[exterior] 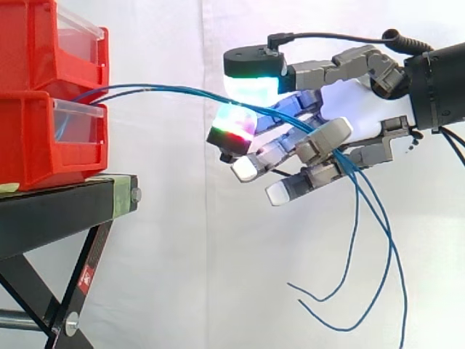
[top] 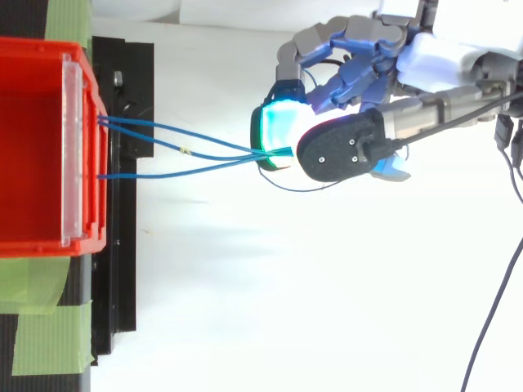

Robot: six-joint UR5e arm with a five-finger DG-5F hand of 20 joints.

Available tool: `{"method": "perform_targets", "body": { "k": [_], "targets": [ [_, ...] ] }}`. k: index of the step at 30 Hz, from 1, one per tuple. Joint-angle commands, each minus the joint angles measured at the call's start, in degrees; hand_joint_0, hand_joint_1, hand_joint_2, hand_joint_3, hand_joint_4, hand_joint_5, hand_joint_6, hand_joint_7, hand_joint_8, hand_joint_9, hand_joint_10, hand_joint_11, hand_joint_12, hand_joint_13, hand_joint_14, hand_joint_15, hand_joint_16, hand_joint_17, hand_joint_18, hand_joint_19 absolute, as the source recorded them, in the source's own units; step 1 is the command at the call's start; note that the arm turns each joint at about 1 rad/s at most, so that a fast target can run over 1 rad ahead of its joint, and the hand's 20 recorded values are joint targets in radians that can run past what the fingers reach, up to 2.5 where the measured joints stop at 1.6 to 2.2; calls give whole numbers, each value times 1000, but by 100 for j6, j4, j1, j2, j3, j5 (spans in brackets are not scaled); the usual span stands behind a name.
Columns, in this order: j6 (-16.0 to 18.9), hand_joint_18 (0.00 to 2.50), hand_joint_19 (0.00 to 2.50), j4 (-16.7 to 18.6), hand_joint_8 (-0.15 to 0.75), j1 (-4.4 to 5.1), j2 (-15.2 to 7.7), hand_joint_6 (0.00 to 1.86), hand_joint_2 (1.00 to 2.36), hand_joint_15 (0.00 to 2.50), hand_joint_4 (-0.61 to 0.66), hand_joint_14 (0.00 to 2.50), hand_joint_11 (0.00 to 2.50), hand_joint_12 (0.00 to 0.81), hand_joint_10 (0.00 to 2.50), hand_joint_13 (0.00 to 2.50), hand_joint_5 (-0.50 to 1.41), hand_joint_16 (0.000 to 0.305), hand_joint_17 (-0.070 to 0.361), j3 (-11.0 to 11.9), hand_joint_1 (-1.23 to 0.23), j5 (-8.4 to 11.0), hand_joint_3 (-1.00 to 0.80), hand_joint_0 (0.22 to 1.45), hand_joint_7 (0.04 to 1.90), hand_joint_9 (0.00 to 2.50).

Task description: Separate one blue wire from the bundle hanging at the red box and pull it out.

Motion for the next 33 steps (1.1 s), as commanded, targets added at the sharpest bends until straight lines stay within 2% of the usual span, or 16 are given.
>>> {"method": "perform_targets", "body": {
  "k": [1, 16, 33],
  "targets": [
    [0, 647, 696, -1, 332, 2, -7, 902, 1014, 1515, 239, 142, 697, 304, 20, 1513, -208, 58, 130, 0, -739, 0, -345, 582, 1169, 762],
    [0, 661, 693, -1, 338, -7, -7, 895, 1003, 1491, 246, 153, 729, 307, 18, 1517, -208, 59, 132, 0, -739, 0, -466, 569, 1180, 783],
    [0, 663, 705, -1, 329, -16, -7, 895, 1009, 1534, 241, 124, 736, 299, 19, 1518, -207, 57, 128, -9, -802, 0, -400, 605, 1196, 781]
  ]
}}
